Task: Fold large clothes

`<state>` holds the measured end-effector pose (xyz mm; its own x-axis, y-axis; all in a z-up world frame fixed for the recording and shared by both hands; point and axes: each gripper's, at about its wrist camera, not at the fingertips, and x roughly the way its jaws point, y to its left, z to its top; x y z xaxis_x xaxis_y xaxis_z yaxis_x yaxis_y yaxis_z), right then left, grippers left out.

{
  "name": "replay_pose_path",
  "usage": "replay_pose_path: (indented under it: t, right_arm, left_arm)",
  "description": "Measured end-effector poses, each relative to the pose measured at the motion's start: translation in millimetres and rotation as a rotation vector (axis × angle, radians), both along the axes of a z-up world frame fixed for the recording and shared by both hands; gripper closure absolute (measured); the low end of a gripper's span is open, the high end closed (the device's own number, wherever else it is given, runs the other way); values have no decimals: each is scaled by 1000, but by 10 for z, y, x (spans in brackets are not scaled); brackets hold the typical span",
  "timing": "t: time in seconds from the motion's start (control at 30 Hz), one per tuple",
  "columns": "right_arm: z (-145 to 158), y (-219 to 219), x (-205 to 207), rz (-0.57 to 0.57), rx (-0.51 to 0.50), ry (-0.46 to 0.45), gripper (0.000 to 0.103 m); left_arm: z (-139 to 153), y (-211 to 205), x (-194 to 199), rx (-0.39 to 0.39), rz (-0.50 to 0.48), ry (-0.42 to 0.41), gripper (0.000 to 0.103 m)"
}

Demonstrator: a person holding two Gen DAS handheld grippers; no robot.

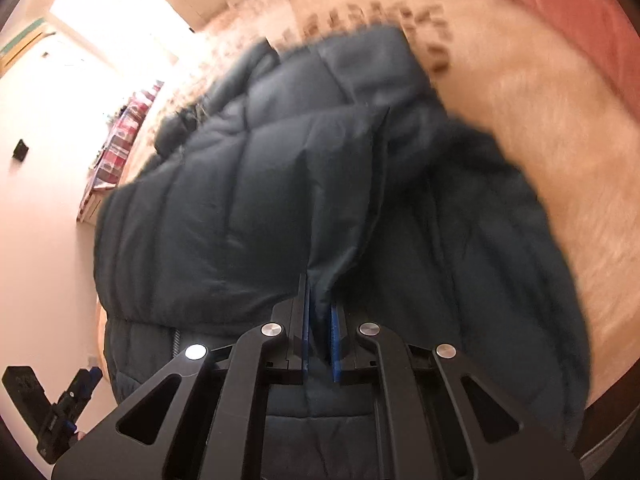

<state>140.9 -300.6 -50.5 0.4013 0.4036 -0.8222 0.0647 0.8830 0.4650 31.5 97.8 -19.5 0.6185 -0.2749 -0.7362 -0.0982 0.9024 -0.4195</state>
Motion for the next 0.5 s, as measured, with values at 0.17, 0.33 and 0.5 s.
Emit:
replay_pose_path:
  t: [0.17, 0.33, 0.5]
  right_arm:
    - [63, 15, -26, 28, -24, -5, 89]
    - [164, -75, -143, 2, -56, -57, 63]
    - [208, -191, -421, 10, -44, -94, 63]
  left_arm:
    - [31, 73, -25, 23, 14, 1, 47]
    - [41, 180, -78, 45, 48, 12, 47]
    - [259, 238, 171, 152, 55, -32, 47]
